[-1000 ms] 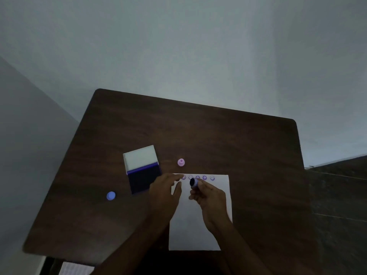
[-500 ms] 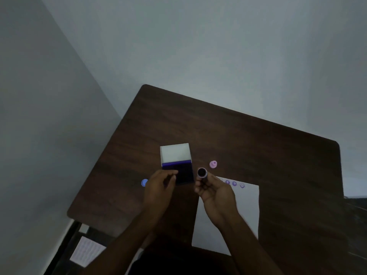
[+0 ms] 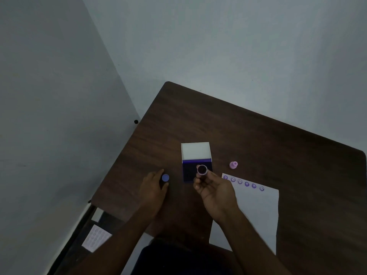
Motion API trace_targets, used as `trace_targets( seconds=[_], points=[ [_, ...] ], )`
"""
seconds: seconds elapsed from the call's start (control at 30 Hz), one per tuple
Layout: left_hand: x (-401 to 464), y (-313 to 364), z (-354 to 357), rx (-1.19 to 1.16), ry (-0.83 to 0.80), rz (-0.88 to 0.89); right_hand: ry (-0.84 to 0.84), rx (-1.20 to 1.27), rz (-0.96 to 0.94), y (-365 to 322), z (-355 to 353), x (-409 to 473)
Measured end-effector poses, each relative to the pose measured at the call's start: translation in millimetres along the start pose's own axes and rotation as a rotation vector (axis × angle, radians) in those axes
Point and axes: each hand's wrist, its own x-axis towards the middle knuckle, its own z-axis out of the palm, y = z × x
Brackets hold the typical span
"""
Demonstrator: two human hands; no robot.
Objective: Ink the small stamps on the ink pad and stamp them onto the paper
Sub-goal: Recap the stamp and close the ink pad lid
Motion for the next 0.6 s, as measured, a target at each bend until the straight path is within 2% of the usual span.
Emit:
trace_targets(
  seconds=[0.43, 0.6],
  points=[
    [6, -7, 15, -0.022, -0.015, 0.006, 0.055, 0.017, -0.004, 12, 3, -3],
    [10, -2, 9, -0.154, -0.026, -0.008, 0.072, 0.016, -0.005, 11, 3, -2]
  ],
)
